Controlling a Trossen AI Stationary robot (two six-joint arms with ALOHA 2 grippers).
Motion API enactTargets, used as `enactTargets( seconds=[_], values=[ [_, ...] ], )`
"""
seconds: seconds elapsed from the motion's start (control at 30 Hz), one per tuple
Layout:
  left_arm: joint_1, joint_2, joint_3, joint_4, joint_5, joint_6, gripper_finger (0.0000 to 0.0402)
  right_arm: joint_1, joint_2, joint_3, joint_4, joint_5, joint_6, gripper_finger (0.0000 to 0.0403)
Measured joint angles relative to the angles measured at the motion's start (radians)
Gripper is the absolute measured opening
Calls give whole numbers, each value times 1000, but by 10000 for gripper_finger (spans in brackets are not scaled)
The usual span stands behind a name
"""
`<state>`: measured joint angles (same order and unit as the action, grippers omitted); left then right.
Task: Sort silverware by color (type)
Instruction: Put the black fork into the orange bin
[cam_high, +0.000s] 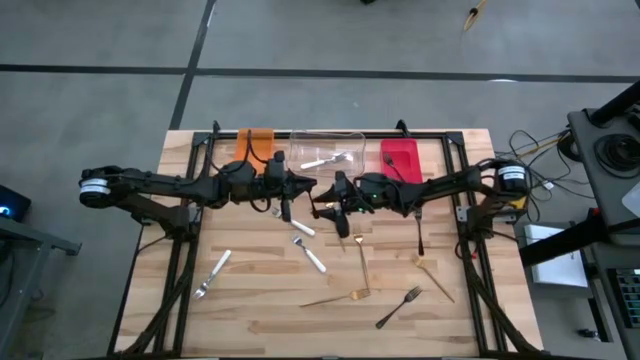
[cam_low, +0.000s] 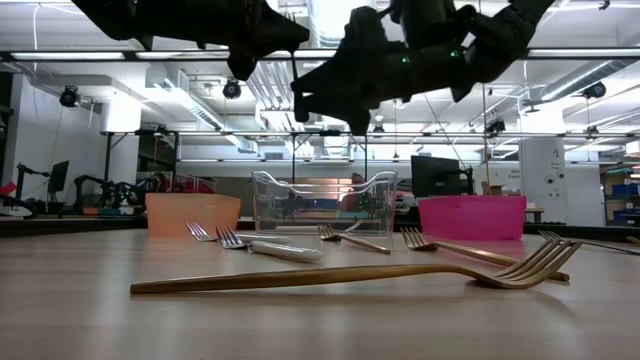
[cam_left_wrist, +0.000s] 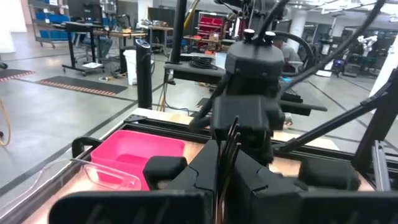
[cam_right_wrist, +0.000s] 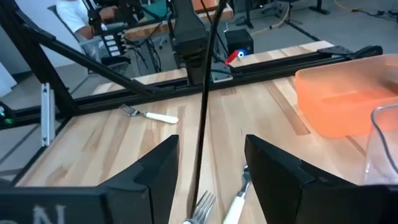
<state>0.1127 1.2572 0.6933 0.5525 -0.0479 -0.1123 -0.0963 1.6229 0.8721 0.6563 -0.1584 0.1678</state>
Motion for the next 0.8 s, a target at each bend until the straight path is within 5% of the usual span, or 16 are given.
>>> enactTargets(
  seconds=[0.23, 0.47, 0.8],
  values=[
    [0, 0, 0, 1, -4, 8, 0, 0, 71, 68, -1, 1, -24, 149],
    [1, 0, 0, -5, -6, 11, 0, 3, 69, 81, -2, 33, -35, 22],
    [0, 0, 0, -10, -7, 23, 2, 14, 47, 75, -16, 97, -36, 8]
  ],
)
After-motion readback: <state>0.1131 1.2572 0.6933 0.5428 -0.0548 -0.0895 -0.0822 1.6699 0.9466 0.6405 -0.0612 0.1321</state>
